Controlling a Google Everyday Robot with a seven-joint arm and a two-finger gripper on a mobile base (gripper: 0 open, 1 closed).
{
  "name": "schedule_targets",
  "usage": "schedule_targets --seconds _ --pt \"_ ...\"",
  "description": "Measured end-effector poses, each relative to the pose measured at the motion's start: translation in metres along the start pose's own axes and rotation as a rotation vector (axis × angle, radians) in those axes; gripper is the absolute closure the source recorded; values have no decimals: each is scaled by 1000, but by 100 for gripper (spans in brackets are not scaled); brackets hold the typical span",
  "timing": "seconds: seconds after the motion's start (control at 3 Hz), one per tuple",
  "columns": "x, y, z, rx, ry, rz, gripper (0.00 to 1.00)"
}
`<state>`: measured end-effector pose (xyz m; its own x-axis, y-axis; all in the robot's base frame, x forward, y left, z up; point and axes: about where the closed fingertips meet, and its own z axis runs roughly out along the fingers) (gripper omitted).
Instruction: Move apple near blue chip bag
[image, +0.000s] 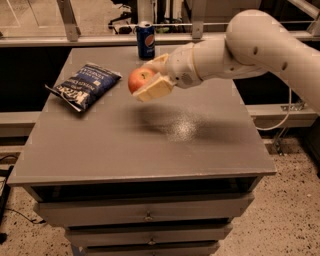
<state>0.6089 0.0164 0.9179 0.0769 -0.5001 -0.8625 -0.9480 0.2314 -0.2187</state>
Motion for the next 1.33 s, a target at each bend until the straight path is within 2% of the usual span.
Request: schedule_targets --seconds 0.33,0.67,1.0,1.33 --pt "-17 -35 33 -8 -58 -1 100" --pt "-28 -52 69 -30 -97 17 100" --pt "-26 -54 106 -60 -90 46 100" --pt "-18 -51 120 -70 -70 68 100"
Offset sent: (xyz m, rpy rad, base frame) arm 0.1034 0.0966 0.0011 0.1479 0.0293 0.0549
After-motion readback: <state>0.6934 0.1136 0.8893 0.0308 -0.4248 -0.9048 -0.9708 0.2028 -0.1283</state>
